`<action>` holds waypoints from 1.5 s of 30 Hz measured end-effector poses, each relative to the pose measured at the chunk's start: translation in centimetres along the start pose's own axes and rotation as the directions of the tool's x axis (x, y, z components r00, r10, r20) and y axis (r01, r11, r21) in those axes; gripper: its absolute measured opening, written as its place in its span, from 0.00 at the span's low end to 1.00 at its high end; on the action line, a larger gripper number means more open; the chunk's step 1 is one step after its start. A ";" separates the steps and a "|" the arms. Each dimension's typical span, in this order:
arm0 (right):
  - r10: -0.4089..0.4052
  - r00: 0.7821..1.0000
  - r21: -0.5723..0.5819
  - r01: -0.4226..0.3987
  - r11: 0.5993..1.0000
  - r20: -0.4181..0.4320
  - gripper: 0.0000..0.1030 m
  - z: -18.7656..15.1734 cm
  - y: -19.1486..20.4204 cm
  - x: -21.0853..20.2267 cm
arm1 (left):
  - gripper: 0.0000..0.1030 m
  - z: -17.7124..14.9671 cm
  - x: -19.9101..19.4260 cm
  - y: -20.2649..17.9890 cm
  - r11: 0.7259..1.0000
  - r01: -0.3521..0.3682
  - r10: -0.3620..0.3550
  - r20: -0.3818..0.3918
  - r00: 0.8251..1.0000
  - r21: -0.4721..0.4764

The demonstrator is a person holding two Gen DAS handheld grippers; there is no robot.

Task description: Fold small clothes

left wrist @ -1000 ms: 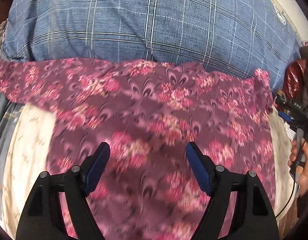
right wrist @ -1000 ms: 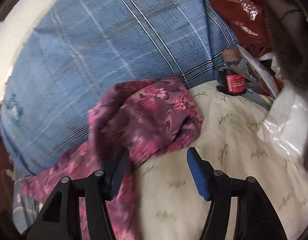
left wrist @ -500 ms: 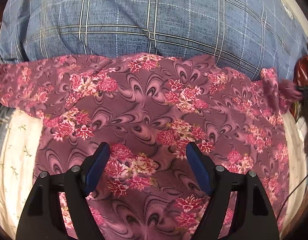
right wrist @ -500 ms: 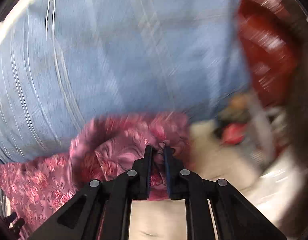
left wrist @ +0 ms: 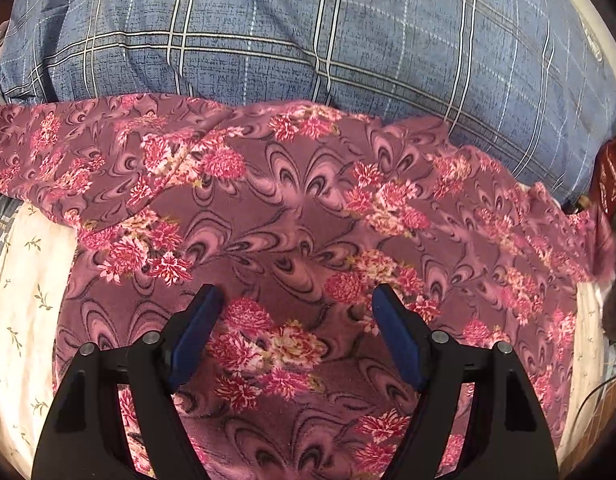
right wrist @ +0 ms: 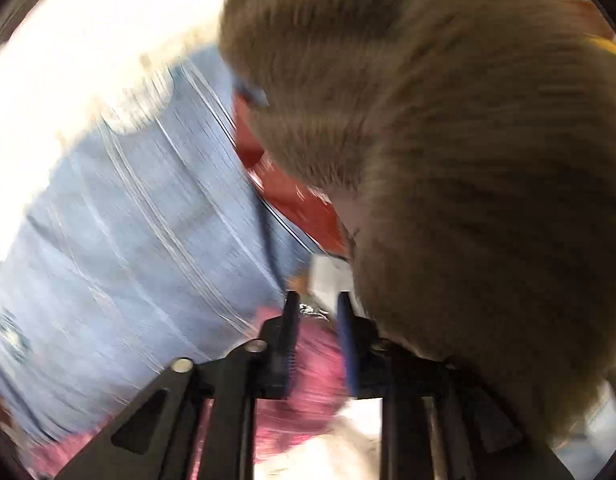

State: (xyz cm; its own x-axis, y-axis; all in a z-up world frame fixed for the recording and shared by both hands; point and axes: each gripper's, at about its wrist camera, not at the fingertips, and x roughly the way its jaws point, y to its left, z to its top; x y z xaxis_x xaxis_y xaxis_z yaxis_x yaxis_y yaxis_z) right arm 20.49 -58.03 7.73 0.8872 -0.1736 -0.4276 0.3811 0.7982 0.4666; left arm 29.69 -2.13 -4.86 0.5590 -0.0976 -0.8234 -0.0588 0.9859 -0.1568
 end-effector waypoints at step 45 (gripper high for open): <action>0.480 0.516 0.124 -0.579 0.806 -0.710 0.15 -29.2 36.3 7.0 | 0.77 3.3 -4.8 15.2 0.916 -0.123 0.173 0.099 0.980 -0.383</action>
State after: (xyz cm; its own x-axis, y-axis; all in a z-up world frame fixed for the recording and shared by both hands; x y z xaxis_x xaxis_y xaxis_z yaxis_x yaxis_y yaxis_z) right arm 32.91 -13.41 -0.89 0.4559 0.7029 -0.5460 -0.1746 0.6721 0.7196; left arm 28.83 13.81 -1.48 0.6197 0.0880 -0.7799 -0.4390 0.8626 -0.2515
